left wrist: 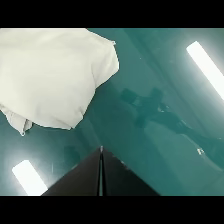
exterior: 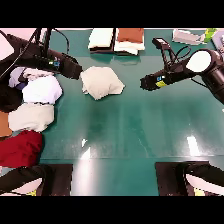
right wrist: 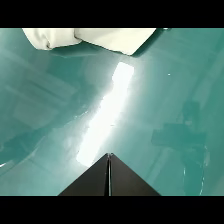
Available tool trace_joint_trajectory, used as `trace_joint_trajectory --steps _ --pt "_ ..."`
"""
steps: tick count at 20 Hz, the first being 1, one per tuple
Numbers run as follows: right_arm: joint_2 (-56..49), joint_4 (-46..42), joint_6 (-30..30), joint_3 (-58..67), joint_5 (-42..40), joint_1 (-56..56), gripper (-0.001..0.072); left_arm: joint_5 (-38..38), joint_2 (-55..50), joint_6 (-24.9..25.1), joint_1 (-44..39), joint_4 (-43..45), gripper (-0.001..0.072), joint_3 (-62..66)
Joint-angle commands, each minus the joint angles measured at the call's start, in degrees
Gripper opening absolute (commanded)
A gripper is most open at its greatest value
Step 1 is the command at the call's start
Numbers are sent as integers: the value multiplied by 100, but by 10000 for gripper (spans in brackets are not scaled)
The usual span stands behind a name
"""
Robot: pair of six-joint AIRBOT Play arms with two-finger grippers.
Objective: Fold the shirts.
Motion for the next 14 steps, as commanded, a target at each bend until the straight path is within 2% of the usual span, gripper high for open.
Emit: trace_joint_trajectory --steps 1,8,11,12,13,14 --pt "0 2 0 2 0 2 17 0 4 0 -2 2 25 0" --pt "0 2 0 2 0 2 17 42 2 -7 -2 -26 25 0" --pt "0 2 0 2 0 2 18 535 -4 48 -2 61 26 0" --pt "0 2 0 2 -2 2 18 715 -15 37 -2 291 135 0" --pt "0 2 0 2 -2 2 17 839 -74 -190 17 503 477 0" --pt "0 2 0 2 -2 2 17 837 -199 -466 46 636 621 0"
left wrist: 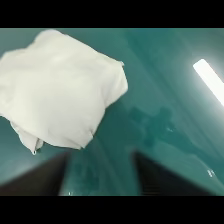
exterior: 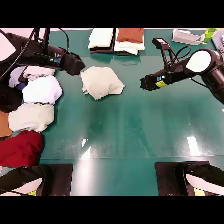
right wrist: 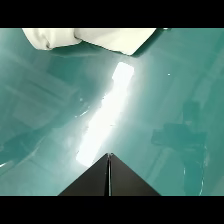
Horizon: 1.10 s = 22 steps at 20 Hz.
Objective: Fold the shirts.
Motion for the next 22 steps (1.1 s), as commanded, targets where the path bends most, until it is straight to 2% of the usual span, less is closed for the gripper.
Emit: trace_joint_trajectory --steps 1,4,9,14,15,16,17,18,22 --pt "0 2 0 2 4 2 17 225 -323 -442 90 551 621 0" --pt "-2 9 2 2 9 2 18 70 -1207 -446 131 540 622 0" --pt "0 46 2 2 116 2 18 341 -2802 -553 131 459 622 0" --pt "0 46 2 2 107 2 17 667 -3340 -595 131 393 620 0" --pt "0 46 2 2 105 2 18 719 -3340 -595 131 393 585 13" --pt "0 46 2 4 101 2 17 721 -3338 -592 131 396 390 22" --pt "13 44 0 9 101 2 17 691 -3338 -584 131 400 156 52" --pt "39 35 0 22 101 0 17 647 -3338 -575 131 422 34 111" --pt "238 -20 0 535 140 -46 17 -114 -3143 -529 131 866 24 1123"
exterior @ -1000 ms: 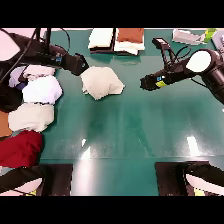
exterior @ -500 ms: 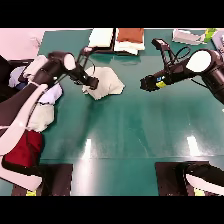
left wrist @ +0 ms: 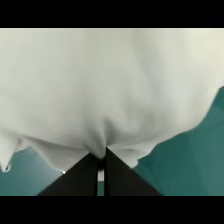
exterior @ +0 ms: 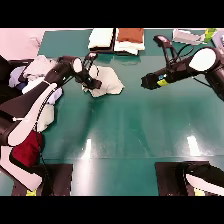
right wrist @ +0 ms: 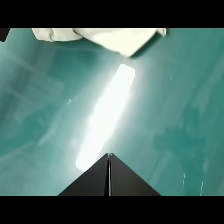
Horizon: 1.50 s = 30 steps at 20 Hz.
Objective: Fold the shirts.
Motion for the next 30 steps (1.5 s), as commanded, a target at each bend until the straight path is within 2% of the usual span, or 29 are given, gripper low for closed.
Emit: trace_joint_trajectory --steps 1,6,9,14,17,18,19,20,22,25,27,30 --pt "197 -31 0 546 37 -85 17 -363 433 61 4 428 24 826" --pt "581 -17 2 1670 59 -739 17 0 2487 63 -46 815 23 1471" --pt "686 -13 2 2033 59 -1010 17 -111 3202 264 -586 820 22 1469" --pt "688 -13 31 2201 201 -1095 17 -675 2879 361 -1740 745 24 1154" --pt "691 -22 31 2192 236 -1097 17 -682 2402 612 -2155 251 26 813" --pt "688 -20 31 2192 240 -1097 17 -673 2238 732 -2229 61 126 721" --pt "691 -17 31 2192 240 -1097 17 -640 2109 748 -2238 -31 455 651" --pt "691 -17 31 2192 243 -1097 17 -658 1991 691 -2201 9 620 636" --pt "691 -17 31 2192 269 -1097 17 -636 1985 612 -1912 291 620 629" --pt "688 -15 31 2192 291 -1095 17 -852 1993 358 -1001 341 620 555" --pt "688 -15 31 2190 330 -1095 17 -879 1965 192 -522 138 620 74" --pt "688 -17 31 2190 350 -1097 17 -544 1759 214 -407 -212 620 -1036"
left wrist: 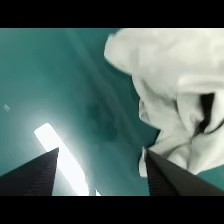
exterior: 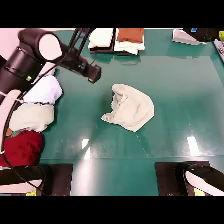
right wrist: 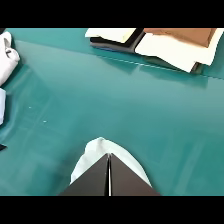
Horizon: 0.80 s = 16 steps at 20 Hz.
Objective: Fold the shirts.
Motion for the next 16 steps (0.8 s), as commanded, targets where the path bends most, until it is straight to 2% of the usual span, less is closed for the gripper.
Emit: trace_joint_trajectory --steps 1,6,12,16 --pt "2 2 0 2 39 0 17 476 -286 -46 245 -553 621 -1084" --pt "-2 2 7 2 46 0 17 1405 -1119 304 216 -2210 620 -1335" --pt "-282 7 114 2 389 0 17 2138 -1593 297 -214 -2214 620 -1335" --pt "-511 4 155 2 455 0 17 2361 -1725 234 -317 -2192 613 -1335"
